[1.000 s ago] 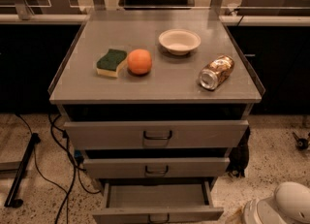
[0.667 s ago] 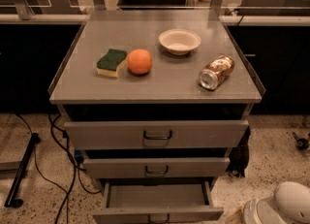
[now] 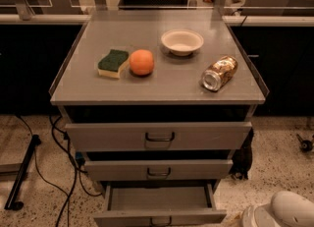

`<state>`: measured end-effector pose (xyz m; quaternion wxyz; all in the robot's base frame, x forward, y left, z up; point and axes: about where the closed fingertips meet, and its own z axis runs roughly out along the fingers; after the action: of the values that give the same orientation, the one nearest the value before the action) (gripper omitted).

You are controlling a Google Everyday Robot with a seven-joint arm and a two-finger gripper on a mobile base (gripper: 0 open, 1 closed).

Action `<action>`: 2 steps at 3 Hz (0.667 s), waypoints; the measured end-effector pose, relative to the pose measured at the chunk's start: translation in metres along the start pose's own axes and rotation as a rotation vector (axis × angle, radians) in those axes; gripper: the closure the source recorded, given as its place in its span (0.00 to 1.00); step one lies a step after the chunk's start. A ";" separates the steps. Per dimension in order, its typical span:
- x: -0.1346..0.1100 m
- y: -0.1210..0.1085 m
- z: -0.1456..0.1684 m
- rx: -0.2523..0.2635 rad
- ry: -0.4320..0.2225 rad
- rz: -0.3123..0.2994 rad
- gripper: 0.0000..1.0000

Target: Close bottom drawer

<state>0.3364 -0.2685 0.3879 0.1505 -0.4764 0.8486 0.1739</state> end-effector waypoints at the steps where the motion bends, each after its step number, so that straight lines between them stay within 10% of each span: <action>1: 0.019 -0.006 0.070 -0.035 -0.064 -0.002 1.00; 2: 0.037 -0.008 0.128 -0.075 -0.110 0.030 1.00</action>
Offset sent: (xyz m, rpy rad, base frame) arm 0.0055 0.0244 -0.1843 0.1842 0.0164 -0.0331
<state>0.3363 -0.2443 0.2568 0.1764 -0.4586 0.8391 0.2337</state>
